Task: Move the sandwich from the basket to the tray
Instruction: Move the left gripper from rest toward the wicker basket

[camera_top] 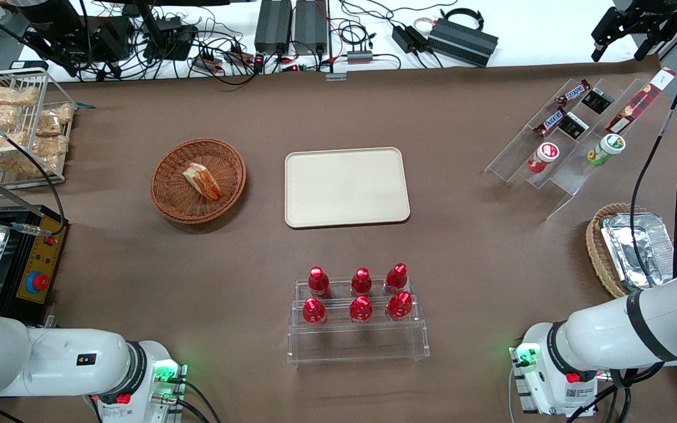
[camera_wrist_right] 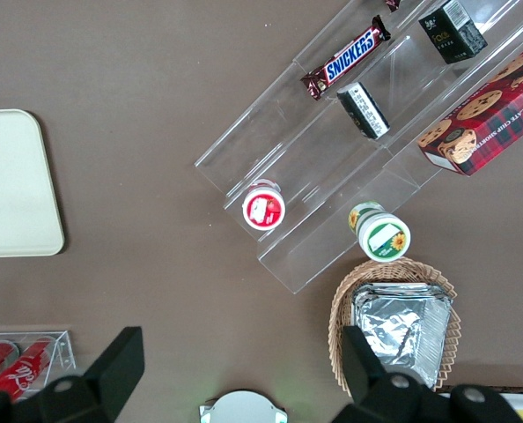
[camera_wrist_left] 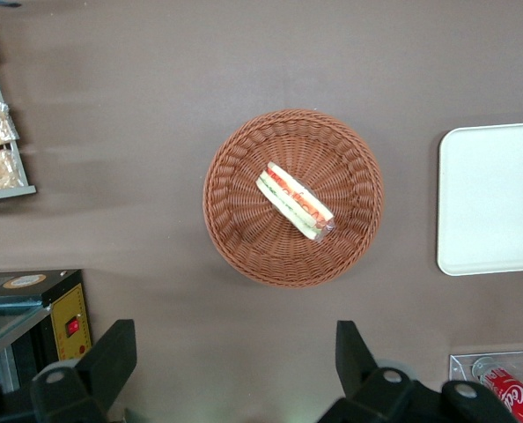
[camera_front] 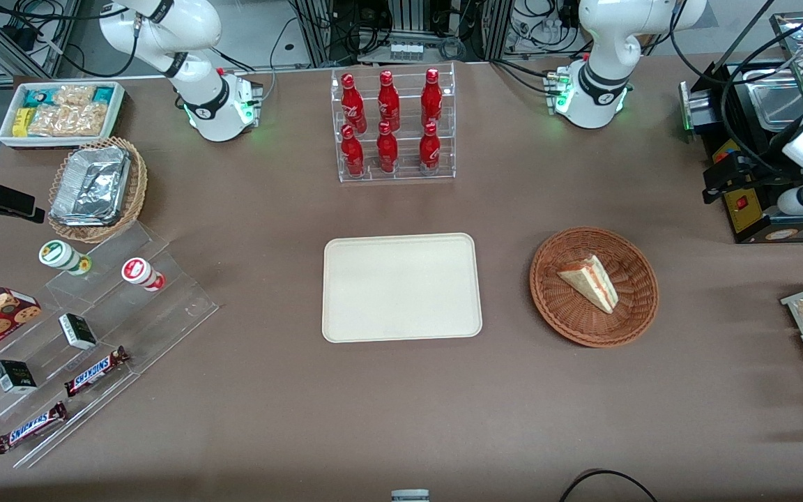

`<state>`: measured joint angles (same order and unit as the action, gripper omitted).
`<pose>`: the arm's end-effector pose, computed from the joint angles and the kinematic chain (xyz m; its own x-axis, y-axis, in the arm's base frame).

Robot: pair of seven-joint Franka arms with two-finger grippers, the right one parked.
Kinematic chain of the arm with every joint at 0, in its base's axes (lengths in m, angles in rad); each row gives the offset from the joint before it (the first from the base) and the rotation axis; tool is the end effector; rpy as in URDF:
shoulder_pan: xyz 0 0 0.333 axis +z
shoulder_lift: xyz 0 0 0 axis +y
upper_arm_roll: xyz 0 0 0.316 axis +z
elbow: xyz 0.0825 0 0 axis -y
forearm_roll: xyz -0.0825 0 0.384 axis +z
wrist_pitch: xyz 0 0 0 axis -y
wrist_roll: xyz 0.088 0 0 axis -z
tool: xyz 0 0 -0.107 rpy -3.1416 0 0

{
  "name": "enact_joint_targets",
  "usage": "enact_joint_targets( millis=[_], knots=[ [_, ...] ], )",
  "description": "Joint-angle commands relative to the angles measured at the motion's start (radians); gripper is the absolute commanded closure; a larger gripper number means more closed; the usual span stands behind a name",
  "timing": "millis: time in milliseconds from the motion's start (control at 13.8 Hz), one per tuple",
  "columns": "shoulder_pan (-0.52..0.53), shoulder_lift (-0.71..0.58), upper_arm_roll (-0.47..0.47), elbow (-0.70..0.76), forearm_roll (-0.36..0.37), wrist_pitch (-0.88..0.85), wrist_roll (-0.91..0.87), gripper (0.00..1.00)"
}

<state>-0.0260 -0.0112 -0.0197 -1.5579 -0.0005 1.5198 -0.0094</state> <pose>0.5454 -0.0251 0.6323 0.9990 -0.0363 -0.0269 -0.0363 -0.9993 0.0000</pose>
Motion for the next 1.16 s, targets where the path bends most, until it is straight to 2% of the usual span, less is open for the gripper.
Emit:
enact_joint_targets(
  millis=[0, 364, 873, 1091],
  knots=[
    [0.006, 0.003, 0.000, 0.013, 0.014, -0.018, 0.008, 0.00],
    [0.005, 0.031, 0.000, -0.065, 0.045, 0.057, -0.024, 0.00],
    [-0.015, 0.034, -0.011, -0.391, 0.050, 0.448, -0.256, 0.00],
    [-0.084, 0.033, -0.014, -0.537, 0.050, 0.627, -0.465, 0.00]
  ],
)
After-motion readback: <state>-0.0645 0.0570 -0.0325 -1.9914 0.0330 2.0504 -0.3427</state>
